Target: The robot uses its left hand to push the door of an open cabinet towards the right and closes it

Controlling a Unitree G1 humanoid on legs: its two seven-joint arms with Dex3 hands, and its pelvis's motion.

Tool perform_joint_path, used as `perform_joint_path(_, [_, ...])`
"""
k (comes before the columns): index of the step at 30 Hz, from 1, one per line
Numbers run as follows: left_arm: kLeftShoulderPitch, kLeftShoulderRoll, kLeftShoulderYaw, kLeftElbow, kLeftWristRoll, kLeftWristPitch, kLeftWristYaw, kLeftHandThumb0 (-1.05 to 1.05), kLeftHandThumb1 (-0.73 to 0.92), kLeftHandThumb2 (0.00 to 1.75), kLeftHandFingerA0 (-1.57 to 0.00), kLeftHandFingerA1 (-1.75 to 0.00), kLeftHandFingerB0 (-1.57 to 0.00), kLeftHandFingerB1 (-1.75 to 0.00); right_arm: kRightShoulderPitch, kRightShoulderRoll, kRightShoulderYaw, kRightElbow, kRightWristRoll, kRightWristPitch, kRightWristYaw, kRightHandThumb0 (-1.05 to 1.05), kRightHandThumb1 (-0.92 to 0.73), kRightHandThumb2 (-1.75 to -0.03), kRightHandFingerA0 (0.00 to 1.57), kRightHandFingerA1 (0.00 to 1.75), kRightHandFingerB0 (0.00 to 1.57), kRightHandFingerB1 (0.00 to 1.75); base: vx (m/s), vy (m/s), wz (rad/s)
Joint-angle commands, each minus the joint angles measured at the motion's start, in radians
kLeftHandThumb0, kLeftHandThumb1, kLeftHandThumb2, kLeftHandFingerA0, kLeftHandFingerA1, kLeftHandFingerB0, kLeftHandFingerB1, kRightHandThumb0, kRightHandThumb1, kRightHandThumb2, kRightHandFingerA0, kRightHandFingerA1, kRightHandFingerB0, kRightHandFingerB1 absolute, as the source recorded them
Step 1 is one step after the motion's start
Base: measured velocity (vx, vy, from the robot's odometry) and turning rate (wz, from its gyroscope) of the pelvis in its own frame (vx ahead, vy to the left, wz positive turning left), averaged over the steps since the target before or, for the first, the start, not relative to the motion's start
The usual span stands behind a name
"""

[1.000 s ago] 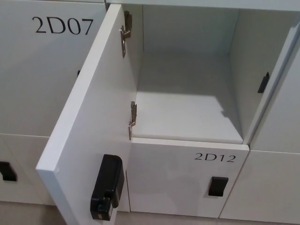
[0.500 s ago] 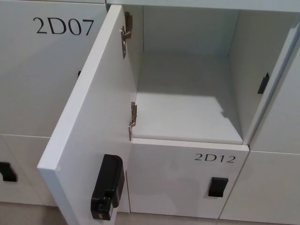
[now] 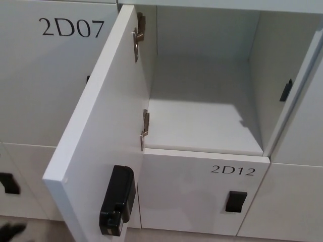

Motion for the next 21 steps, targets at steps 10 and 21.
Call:
perform_joint_path(10, [-0.341,-0.119,-0.218,-0.617,0.21,0.219,-0.093,-0.66,0.9,0.67,-0.35,-0.35,-0.28,-0.31,-0.007,-0.014,0.011,0.014,-0.011,0.062,-0.023,-0.5,-0.82,-0.65,0.49,0.4,0.42,0.36,0.0,0.0,0.0])
perform_joint_path(21, [-0.453,-0.3,-0.456,-0.758,0.385,0.349,-0.103,-0.66,0.83,0.68,-0.44,-0.38,-0.31,-0.32,-0.002,-0.026,0.035,0.006,-0.027,0.065,-0.025,-0.49,-0.84,-0.65,0.46,0.4,0.38,0.36,0.01,0.003,0.05])
